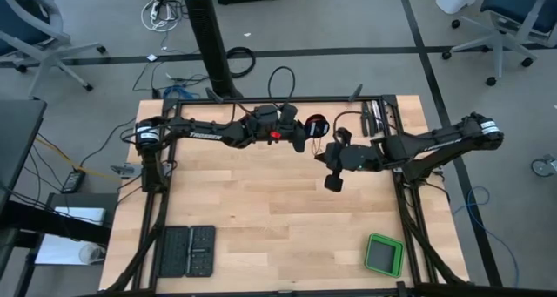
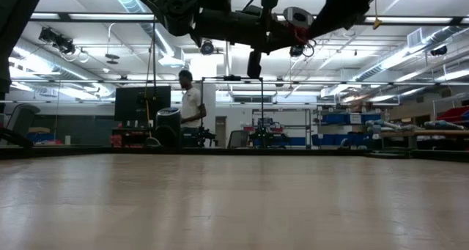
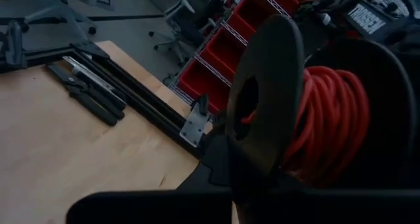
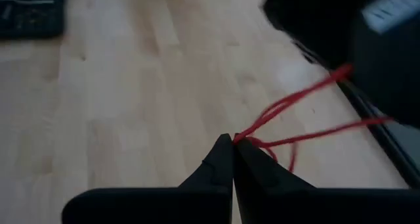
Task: Coil cords
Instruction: Coil the wire cable onto the spool
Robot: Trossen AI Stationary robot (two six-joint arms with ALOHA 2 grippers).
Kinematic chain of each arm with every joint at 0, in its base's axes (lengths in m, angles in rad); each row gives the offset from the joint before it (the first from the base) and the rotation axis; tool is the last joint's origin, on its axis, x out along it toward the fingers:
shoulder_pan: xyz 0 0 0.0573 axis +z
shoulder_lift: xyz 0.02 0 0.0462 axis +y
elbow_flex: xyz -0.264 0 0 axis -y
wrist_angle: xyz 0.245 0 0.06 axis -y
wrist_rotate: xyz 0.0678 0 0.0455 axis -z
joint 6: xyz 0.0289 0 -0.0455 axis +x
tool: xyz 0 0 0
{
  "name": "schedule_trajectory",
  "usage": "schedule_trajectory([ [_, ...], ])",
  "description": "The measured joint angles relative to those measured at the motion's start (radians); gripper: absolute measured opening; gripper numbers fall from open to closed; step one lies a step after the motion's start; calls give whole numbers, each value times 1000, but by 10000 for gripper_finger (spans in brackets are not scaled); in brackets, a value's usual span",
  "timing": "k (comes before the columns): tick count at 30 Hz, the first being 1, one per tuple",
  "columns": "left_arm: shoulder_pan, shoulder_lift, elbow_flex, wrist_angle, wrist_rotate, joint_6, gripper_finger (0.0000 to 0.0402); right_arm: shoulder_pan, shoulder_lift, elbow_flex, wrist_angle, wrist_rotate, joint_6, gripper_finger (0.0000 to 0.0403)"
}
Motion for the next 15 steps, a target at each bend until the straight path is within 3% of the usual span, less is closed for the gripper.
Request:
schedule_trajectory([
  [8, 1, 0, 0, -23, -32, 33, 1, 16, 8, -2, 64, 131, -157, 0],
  [15, 2, -2, 1, -31, -29, 46, 1, 35, 18, -3, 112, 144, -418, 0],
])
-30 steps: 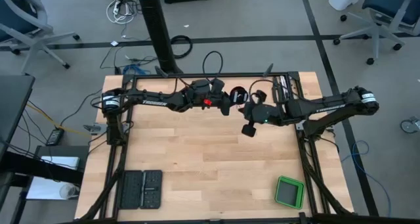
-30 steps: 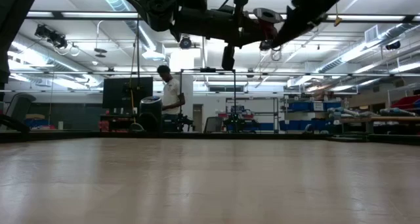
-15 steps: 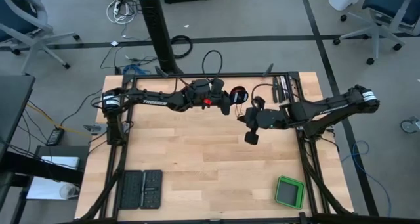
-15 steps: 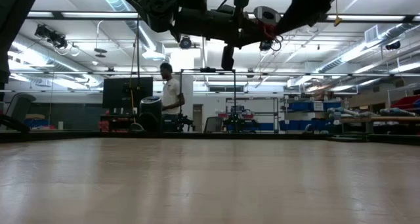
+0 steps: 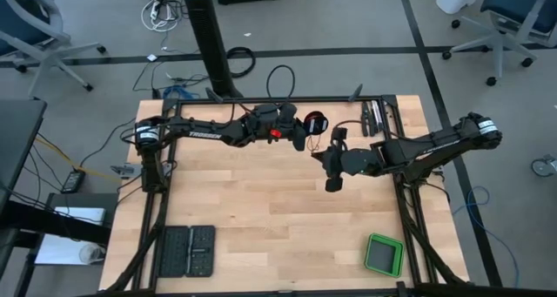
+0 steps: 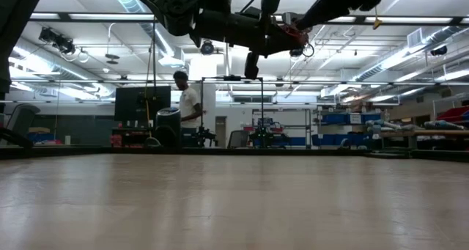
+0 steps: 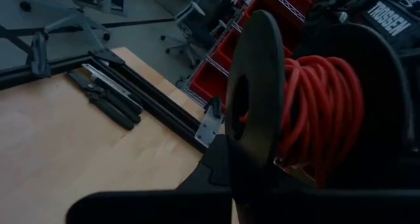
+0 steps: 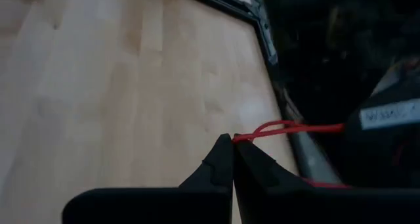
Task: Coil cords
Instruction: Coil the wire cable onto the spool
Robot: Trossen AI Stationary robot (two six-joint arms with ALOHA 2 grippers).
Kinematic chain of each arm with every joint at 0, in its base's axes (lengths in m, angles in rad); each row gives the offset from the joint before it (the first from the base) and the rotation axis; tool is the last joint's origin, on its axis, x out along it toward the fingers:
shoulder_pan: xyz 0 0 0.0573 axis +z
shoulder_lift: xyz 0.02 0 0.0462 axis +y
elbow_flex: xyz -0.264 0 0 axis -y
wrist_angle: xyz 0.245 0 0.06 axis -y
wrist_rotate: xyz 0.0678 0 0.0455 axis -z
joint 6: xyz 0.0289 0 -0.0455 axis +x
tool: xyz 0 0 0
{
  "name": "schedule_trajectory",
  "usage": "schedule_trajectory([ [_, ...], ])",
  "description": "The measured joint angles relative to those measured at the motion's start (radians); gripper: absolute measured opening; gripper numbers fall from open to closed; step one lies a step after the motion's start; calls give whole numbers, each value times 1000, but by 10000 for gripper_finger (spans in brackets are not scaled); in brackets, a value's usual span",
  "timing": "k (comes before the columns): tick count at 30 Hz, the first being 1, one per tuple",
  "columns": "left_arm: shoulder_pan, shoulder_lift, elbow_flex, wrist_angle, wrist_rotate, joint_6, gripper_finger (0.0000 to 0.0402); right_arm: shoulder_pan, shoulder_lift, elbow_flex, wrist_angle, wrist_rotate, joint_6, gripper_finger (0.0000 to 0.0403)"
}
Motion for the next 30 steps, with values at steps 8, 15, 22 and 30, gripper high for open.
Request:
schedule_trajectory([
  [8, 2, 0, 0, -5, 16, -28, 1, -6, 6, 0, 13, 3, -432, 0],
  [15, 14, -1, 1, -25, 24, -33, 1, 41, 41, 0, 22, -9, -862, 0],
  [22, 15, -1, 1, -38, 54, -33, 1, 85, 43, 0, 8, 17, -688, 0],
  [30, 14, -1, 1, -21, 76, 0, 1, 82, 43, 0, -122, -24, -331, 0],
])
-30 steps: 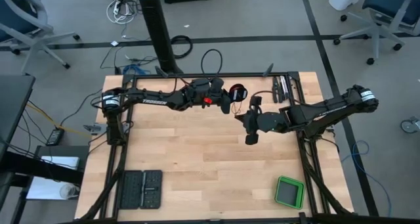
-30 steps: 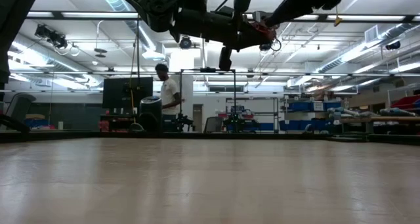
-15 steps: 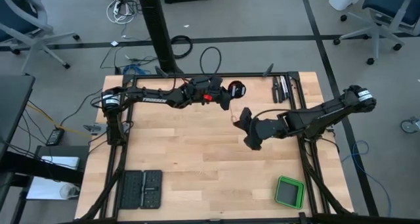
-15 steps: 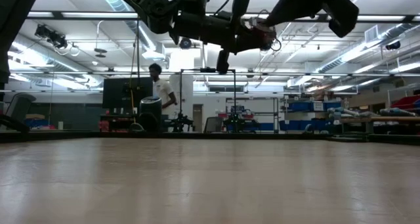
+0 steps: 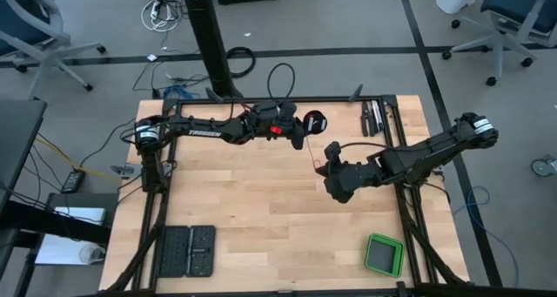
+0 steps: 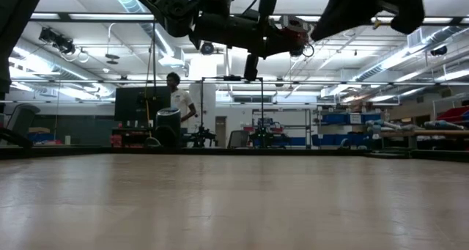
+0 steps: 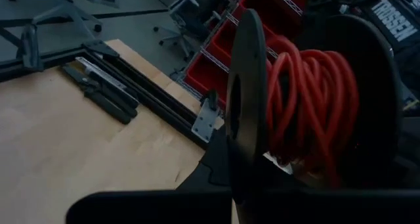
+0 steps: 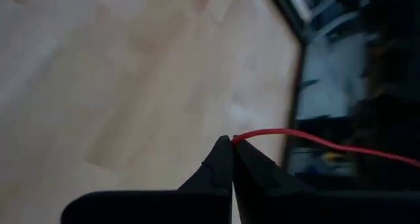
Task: Coil cords
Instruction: Coil the wire cable onto the spool
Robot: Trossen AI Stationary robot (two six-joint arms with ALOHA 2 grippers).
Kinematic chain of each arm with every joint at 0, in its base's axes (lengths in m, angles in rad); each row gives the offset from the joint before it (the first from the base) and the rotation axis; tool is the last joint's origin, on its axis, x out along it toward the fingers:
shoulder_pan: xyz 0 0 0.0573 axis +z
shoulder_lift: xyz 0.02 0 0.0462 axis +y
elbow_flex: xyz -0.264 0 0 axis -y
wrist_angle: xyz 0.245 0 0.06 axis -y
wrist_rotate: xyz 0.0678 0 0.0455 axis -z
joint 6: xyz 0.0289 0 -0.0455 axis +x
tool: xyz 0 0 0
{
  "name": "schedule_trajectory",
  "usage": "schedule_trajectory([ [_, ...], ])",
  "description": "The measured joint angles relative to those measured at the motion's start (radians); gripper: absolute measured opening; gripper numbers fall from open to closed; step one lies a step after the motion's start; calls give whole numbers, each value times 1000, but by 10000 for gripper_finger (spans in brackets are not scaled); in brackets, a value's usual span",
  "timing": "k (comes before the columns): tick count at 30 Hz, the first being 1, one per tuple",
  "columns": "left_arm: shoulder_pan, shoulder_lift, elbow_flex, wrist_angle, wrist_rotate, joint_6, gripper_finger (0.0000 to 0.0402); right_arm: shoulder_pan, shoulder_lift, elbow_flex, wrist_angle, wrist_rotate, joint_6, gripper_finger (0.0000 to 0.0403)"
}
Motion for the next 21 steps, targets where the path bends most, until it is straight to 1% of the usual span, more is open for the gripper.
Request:
schedule_trajectory([
  [2, -3, 0, 0, 0, -1, 15, 1, -4, 0, -3, -25, -35, 44, 0],
  [4, -9, 0, 0, -1, -19, 43, 1, -7, 0, -31, -2, -39, 70, 0],
  [13, -52, 0, 0, 4, -168, 112, 1, -44, -3, -278, 209, -55, 75, 0],
  [17, -76, 0, 0, 7, -176, 112, 1, -67, -7, -352, 274, -48, 109, 0],
  [21, -106, 0, 0, -1, -187, 139, 1, -99, -31, -399, 274, -47, 219, 0],
])
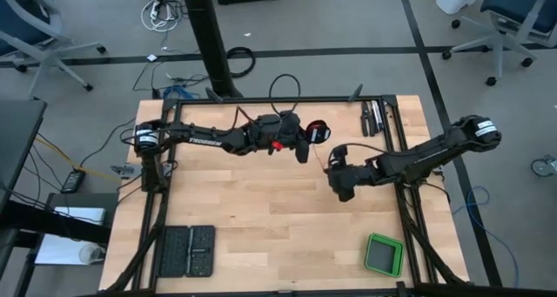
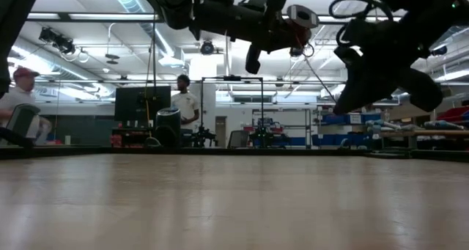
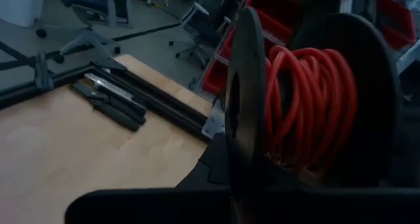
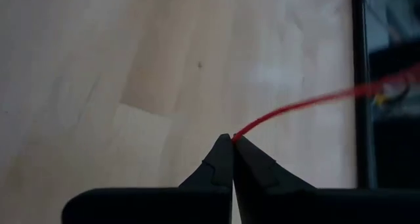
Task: Coil cords
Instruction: Coil the wire cable onto the spool
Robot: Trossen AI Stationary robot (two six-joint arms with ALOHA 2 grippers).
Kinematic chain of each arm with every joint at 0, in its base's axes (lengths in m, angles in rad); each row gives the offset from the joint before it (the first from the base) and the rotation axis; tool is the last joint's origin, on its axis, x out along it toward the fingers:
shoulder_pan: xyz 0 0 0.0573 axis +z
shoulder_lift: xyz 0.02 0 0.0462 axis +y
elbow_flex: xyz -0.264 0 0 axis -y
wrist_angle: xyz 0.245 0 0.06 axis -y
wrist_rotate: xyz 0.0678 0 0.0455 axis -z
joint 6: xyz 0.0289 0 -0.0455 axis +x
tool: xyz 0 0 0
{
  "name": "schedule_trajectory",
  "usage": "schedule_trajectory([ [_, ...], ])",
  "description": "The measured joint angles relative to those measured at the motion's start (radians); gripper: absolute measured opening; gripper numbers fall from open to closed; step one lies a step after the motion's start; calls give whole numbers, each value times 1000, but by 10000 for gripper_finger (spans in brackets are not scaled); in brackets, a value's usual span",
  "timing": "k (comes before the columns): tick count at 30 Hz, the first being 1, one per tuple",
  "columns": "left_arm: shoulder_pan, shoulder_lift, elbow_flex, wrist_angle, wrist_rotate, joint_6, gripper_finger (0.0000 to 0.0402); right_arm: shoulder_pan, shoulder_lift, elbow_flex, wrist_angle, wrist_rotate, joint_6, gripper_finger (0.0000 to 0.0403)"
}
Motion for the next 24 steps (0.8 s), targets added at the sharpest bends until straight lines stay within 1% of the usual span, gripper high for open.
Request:
schedule_trajectory([
  [3, -12, 0, 0, -41, -12, 16, 1, -21, -43, -27, -8, 4, 104, 0],
  [6, -21, 0, 0, -103, -15, 20, 1, -43, -105, -32, -80, 31, 198, 0],
  [12, -33, 0, 0, -228, -14, 49, 1, -74, -300, -33, -262, 66, 378, 0],
  [15, -30, 0, 0, -295, -18, 72, 1, -91, -401, -33, -326, 106, 464, 0],
  [20, -32, 0, -1, -402, -62, 102, 1, -115, -539, -21, -332, 132, 519, 0],
  [22, -31, 0, -1, -431, -67, 102, 1, -118, -568, -2, -285, 143, 516, 0],
  [24, -30, 0, -1, -442, -74, 100, 1, -118, -578, 9, -201, 144, 474, 0],
])
